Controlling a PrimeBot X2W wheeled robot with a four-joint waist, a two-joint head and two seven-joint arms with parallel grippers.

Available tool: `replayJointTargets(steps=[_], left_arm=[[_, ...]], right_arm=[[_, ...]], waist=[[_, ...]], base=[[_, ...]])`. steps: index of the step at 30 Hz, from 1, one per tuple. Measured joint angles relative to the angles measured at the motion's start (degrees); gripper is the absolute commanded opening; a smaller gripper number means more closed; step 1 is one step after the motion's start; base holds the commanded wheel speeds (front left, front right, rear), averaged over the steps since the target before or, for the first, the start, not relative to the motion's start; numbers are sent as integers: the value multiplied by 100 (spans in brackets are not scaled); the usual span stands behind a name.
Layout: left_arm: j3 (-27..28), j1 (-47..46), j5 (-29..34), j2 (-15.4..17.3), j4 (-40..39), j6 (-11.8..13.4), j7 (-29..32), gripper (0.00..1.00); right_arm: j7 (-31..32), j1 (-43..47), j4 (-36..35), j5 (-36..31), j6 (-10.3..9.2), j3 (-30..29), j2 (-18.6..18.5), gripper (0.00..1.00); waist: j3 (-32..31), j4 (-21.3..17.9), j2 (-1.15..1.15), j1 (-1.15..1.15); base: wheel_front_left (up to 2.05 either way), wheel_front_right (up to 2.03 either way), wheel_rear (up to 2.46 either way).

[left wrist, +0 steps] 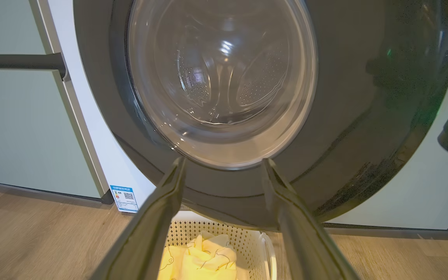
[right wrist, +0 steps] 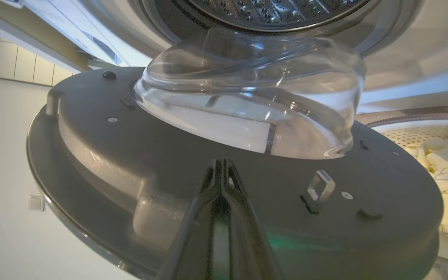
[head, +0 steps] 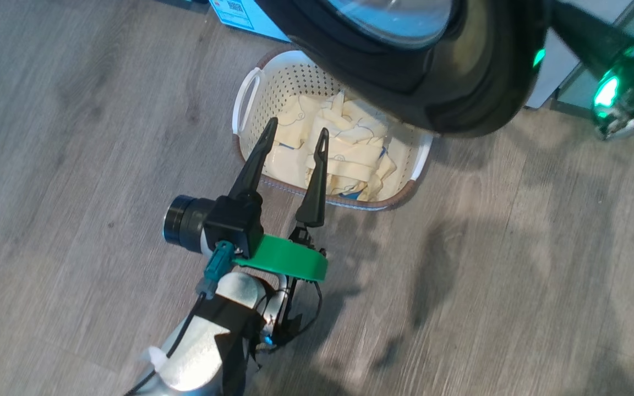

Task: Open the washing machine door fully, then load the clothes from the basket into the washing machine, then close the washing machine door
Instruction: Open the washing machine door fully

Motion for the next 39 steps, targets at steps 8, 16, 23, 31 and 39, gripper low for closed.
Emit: replayJointTargets(steps=[8,16,23,31,39], left_arm=[[0,58,0,1,18,-12,0,100],[1,85,0,1,71,-90,0,100],[-5,89,0,1,90,-97,0,100],[-2,90,0,1,104,-97,0,100],[5,91,0,1,131,-97,0,100]], right_arm=[[42,490,-491,307,0,545,31,0],[22,786,-758,532,0,1053,41,0],[-119,921,-847,732,0,1540,48,0],[-267,993,-858,861,0,1803,48,0],[-535,994,-788,965,0,1902,49,0]], waist=[[-110,-9,0,0],[-192,-16,0,0],[-242,8,0,0],[-243,12,0,1],[-295,-12,0,1]], base=[[0,0,0],[0,0,0],[0,0,0],[0,0,0],[0,0,0]])
